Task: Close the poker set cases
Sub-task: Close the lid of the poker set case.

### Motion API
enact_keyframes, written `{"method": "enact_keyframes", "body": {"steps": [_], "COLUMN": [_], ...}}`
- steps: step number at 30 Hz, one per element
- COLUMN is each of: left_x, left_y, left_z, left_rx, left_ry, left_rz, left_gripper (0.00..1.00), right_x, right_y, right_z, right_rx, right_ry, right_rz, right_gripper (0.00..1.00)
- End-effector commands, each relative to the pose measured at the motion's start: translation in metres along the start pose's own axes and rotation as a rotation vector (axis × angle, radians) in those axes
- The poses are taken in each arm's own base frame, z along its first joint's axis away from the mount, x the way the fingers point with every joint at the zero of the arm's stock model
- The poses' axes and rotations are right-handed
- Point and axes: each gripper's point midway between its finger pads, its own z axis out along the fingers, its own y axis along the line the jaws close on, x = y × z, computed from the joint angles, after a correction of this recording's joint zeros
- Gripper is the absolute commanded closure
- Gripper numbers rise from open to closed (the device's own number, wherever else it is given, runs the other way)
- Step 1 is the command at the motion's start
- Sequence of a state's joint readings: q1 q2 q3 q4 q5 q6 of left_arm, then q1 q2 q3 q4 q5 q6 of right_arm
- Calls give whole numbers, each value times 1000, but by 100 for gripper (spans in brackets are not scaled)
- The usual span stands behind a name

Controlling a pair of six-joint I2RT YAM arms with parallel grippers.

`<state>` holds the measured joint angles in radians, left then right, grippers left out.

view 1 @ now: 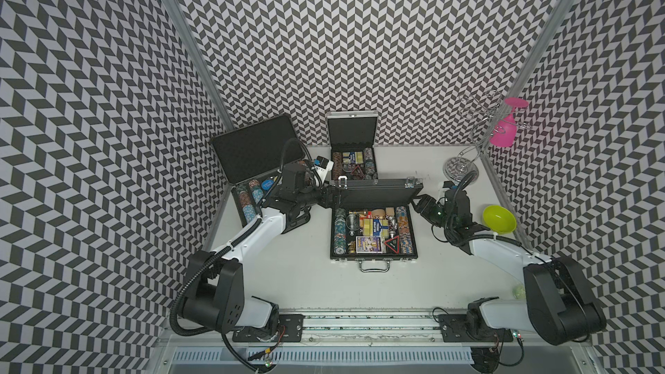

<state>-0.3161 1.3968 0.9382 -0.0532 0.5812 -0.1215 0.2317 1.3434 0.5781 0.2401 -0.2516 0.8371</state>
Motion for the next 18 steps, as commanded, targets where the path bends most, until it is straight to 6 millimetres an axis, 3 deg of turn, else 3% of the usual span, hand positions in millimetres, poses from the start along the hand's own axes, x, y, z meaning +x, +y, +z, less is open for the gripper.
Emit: {"method": "enact_keyframes", "body": {"steps": [1,8,14,18], "left_x": [10,15,-8,-22], "left_y": [-13,-20,-53,-54], "left_z": [-9,-25,-48,-59], "left_rx": [16,0,97,67], "left_ry": [23,28,-33,-57], "left_rz": [-14,-44,-37,-63], "left_gripper": [1,0,0,0], "right_x": [-9,-9,-8,-5], "right_y": [13,12,2,-6], "right_z": [0,0,-2,-2], "right_rx": [-64,-62,-36,-22], "right_ry": [-25,-19,-20,-17], "right_rz": [25,42,51,52], "right_gripper": [45,45,46,46]}}
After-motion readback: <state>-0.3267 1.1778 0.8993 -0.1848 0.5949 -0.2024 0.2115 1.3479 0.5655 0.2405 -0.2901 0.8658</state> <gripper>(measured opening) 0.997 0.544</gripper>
